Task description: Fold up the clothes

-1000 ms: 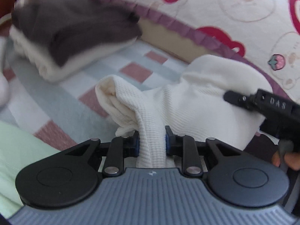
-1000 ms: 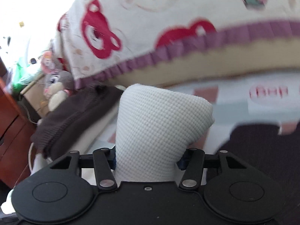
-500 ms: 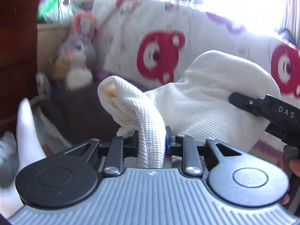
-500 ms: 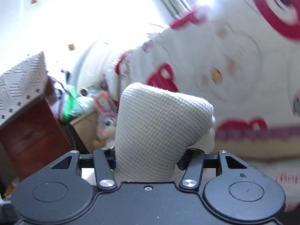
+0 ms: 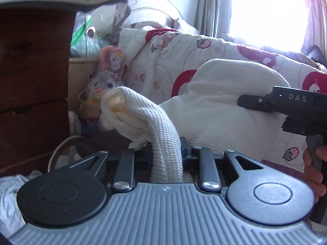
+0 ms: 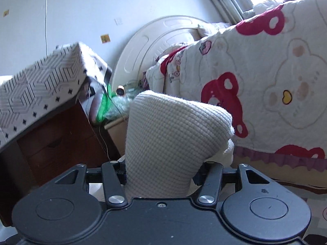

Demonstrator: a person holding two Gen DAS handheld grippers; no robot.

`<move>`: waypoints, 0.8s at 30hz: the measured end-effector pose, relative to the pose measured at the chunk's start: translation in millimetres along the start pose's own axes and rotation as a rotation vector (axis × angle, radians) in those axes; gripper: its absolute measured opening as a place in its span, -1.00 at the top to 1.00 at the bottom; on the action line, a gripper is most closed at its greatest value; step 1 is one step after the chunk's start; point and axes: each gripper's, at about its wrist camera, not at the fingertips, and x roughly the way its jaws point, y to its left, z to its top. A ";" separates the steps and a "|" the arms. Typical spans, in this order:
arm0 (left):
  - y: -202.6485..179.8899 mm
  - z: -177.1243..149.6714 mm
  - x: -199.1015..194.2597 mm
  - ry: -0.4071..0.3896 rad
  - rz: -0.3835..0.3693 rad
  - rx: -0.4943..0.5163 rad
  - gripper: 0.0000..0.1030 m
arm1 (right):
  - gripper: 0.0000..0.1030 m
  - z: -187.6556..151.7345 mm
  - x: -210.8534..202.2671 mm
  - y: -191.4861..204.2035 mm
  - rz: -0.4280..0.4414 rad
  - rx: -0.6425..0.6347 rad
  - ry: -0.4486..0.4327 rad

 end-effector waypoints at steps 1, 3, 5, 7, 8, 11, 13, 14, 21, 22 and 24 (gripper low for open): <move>5.1 -2.6 5.9 -0.006 0.011 0.010 0.56 | -0.14 -6.0 6.4 -2.8 -0.002 -0.005 0.012; 15.4 -7.8 17.6 -0.017 0.033 0.031 0.56 | -0.14 -18.1 19.3 -8.3 -0.006 -0.016 0.036; 25.7 -13.1 29.4 -0.028 0.054 0.052 0.56 | -0.14 -34.9 40.2 -11.9 0.005 -0.045 0.063; 36.0 -18.3 41.2 -0.040 0.076 0.073 0.57 | -0.13 -53.9 64.1 -13.9 0.025 -0.077 0.086; 41.1 -20.9 47.1 -0.046 0.087 0.083 0.58 | -0.13 -64.4 77.4 -14.6 0.049 -0.070 0.085; 56.5 -28.7 64.7 -0.063 0.120 0.114 0.59 | -0.13 -92.8 114.5 -14.6 0.109 -0.031 0.055; 66.8 -33.9 76.5 -0.074 0.141 0.135 0.59 | -0.12 -102.1 135.7 -12.6 0.121 -0.014 0.047; 72.0 -36.5 82.4 -0.080 0.152 0.145 0.59 | -0.12 -101.5 147.5 -12.3 0.130 -0.016 0.057; 91.2 -14.5 122.9 -0.200 0.188 0.208 0.59 | -0.14 -36.0 220.9 -31.2 0.275 0.031 0.000; 93.1 -7.3 131.6 -0.211 0.172 0.193 0.59 | -0.15 -26.6 231.6 -37.0 0.290 0.050 0.004; 100.5 -1.9 155.6 -0.195 0.119 0.138 0.59 | -0.16 -19.7 257.0 -53.6 0.264 0.092 0.063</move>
